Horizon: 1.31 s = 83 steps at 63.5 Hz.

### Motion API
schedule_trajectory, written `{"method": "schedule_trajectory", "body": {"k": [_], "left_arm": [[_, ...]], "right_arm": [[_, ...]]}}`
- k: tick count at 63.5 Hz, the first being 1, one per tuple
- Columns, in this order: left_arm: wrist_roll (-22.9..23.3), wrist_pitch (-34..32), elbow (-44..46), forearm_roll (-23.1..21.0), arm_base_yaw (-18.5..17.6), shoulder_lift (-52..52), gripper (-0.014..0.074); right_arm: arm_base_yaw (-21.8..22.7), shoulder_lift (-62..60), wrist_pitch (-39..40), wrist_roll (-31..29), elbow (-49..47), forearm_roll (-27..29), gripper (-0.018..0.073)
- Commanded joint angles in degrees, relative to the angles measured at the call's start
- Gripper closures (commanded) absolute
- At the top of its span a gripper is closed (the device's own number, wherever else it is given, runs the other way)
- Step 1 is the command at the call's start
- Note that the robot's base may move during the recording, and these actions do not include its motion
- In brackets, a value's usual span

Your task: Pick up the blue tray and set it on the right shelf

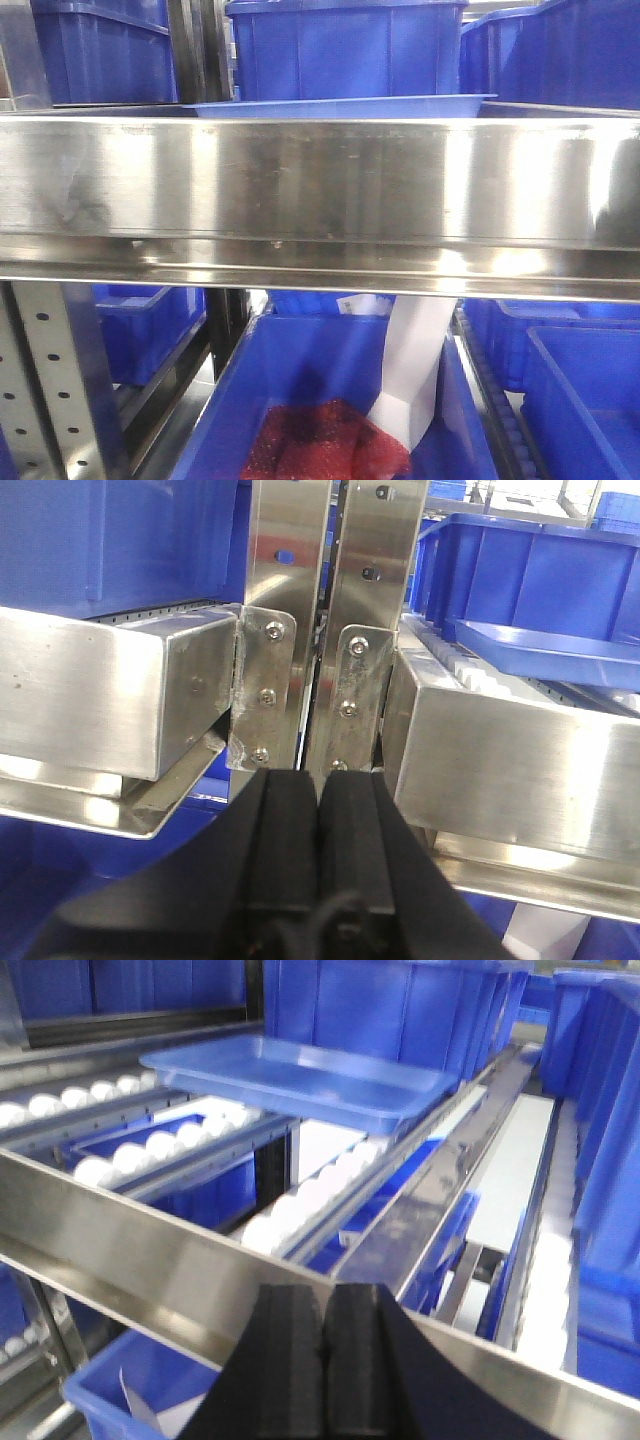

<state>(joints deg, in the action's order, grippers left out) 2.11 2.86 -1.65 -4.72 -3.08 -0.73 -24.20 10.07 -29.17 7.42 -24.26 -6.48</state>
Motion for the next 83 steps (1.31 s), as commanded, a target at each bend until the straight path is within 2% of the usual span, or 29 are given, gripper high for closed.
{"method": "schedule_trajectory", "body": {"k": [1, 7, 15, 23, 33, 40, 44, 59, 83], "left_arm": [[-0.23, -5.35, -1.71, -0.04, -0.37, -0.71, 0.0645], [-0.23, -5.35, -1.71, -0.04, -0.37, -0.71, 0.0645], [-0.23, -5.35, -1.71, -0.04, -0.37, -0.71, 0.0645], [-0.23, -5.35, -1.71, -0.04, -0.37, -0.71, 0.0645], [-0.23, -5.35, -1.71, -0.04, -0.37, -0.71, 0.0645], [-0.23, -5.35, -1.71, -0.04, -0.37, -0.71, 0.0645], [-0.23, -5.35, -1.71, -0.04, -0.37, -0.71, 0.0645], [-0.23, -5.35, -1.71, -0.04, -0.37, -0.71, 0.0645], [-0.23, -5.35, -1.71, -0.04, -0.37, -0.71, 0.0645]], "right_arm": [[0.99, 0.58, 5.96, -0.56, -0.47, -0.73, 0.0538], [4.78, 0.58, 7.67, -2.46, 1.60, 0.73, 0.0538], [13.22, 0.57, 14.17, -7.42, 6.56, 6.03, 0.0538], [21.48, 0.57, 22.54, -7.42, 12.53, 8.84, 0.0538], [27.17, 0.57, 33.55, -7.42, 19.19, 8.94, 0.0538], [28.42, 0.38, 40.71, -7.42, 23.11, 8.99, 0.0538], [28.42, -1.04, 41.76, -7.42, 24.70, 9.09, 0.0538], [28.53, -12.35, 33.09, -8.10, 24.62, 9.05, 0.0538], [28.63, -11.44, 32.71, -8.10, 24.62, 9.12, 0.0538]]}}
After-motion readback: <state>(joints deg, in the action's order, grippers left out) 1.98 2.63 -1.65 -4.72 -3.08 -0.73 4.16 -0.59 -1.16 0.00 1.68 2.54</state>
